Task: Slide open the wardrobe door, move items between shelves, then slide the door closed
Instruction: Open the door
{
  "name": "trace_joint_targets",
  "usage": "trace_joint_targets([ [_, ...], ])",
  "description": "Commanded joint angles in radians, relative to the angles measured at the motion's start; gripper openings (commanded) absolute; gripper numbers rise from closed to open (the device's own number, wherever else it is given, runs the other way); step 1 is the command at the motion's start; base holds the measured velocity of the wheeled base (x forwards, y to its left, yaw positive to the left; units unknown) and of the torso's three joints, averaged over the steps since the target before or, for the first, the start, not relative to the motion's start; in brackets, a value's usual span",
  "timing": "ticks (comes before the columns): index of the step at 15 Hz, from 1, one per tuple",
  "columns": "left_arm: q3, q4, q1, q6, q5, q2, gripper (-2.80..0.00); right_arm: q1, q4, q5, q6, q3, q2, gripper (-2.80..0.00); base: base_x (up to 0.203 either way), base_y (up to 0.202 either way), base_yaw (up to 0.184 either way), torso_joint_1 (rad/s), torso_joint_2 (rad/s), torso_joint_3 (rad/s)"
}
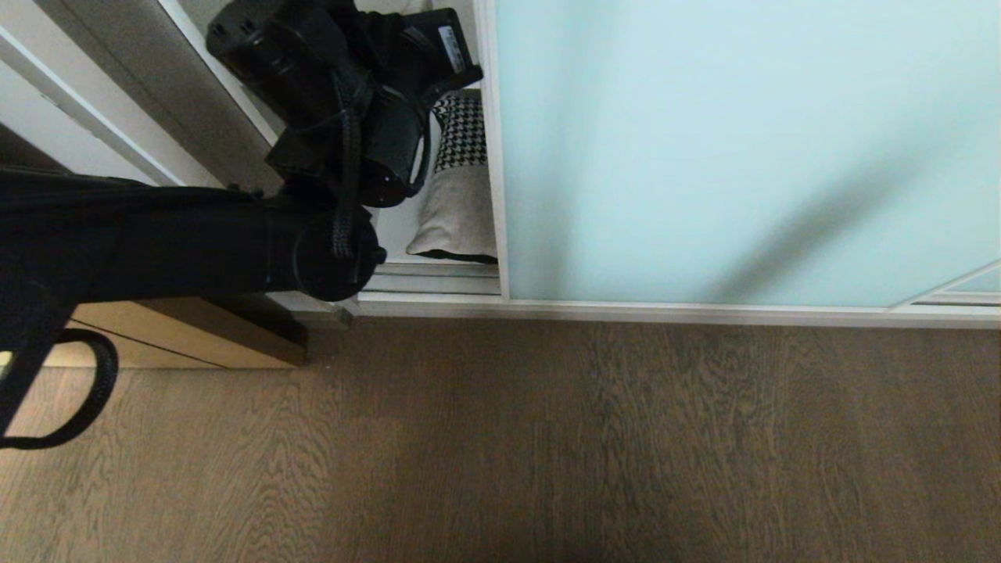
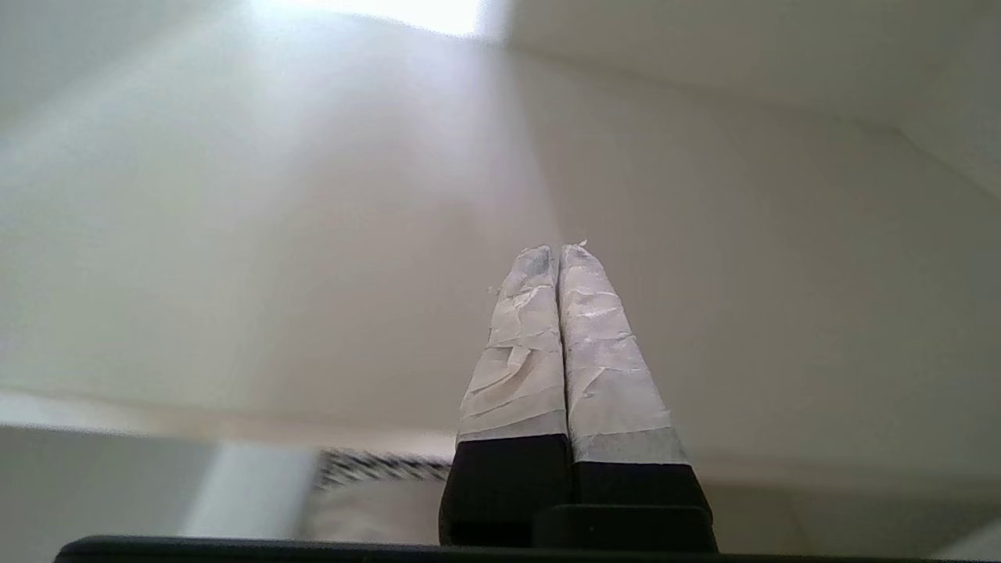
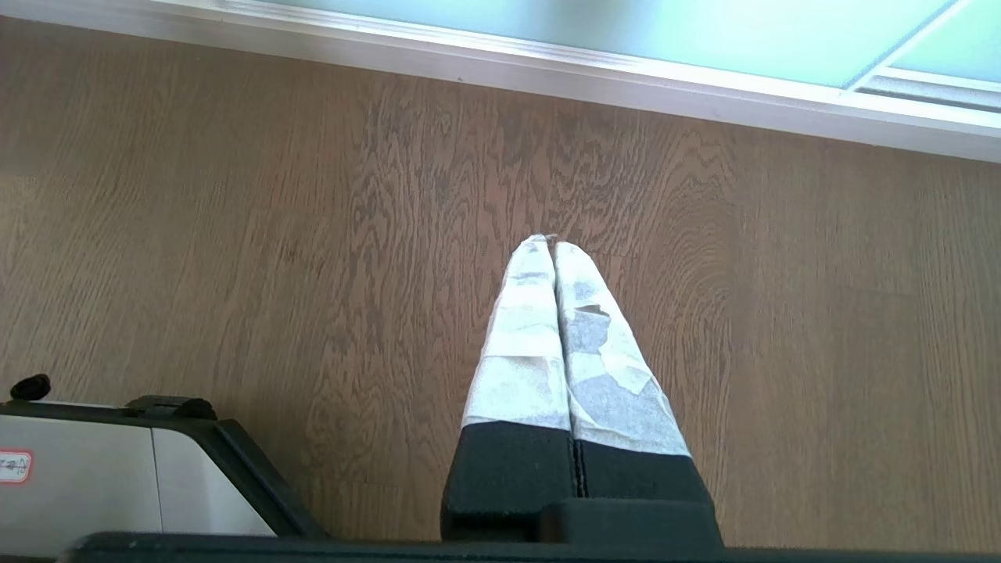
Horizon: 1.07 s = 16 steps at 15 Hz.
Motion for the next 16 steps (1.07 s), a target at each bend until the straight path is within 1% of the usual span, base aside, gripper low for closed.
trace_joint_targets([
  [1, -0.051, -0.007, -0.049, 0.010, 0.002, 0.088, -2.80, 0.000, -0.001, 0.000, -0.001, 0.000, 0.001, -2.80, 0.000, 0.000, 0.000, 0.000, 0.00, 0.000],
  [4, -0.120, -0.008, -0.101, 0.001, 0.004, 0.136, -2.80, 0.000, -0.001, 0.000, -0.001, 0.000, 0.001, -2.80, 0.000, 0.000, 0.000, 0.000, 0.00, 0.000],
  [7, -0.188, -0.006, -0.166, 0.008, 0.006, 0.180, -2.80, 0.000, -0.001, 0.001, -0.001, 0.000, 0.001, -2.80, 0.000, 0.000, 0.000, 0.000, 0.00, 0.000],
  [10, -0.198, -0.006, -0.218, 0.023, 0.007, 0.202, -2.80, 0.000, -0.001, 0.001, -0.001, 0.000, 0.001, -2.80, 0.000, 0.000, 0.000, 0.000, 0.00, 0.000],
  [12, -0.199, -0.008, -0.228, 0.040, 0.012, 0.204, -2.80, 0.000, -0.001, 0.001, -0.001, 0.000, 0.001, -2.80, 0.000, 0.000, 0.000, 0.000, 0.00, 0.000],
  [16, -0.226, -0.009, -0.227, 0.034, 0.019, 0.191, -2.80, 0.000, -0.001, 0.001, -0.001, 0.000, 0.001, -2.80, 0.000, 0.000, 0.000, 0.000, 0.00, 0.000],
])
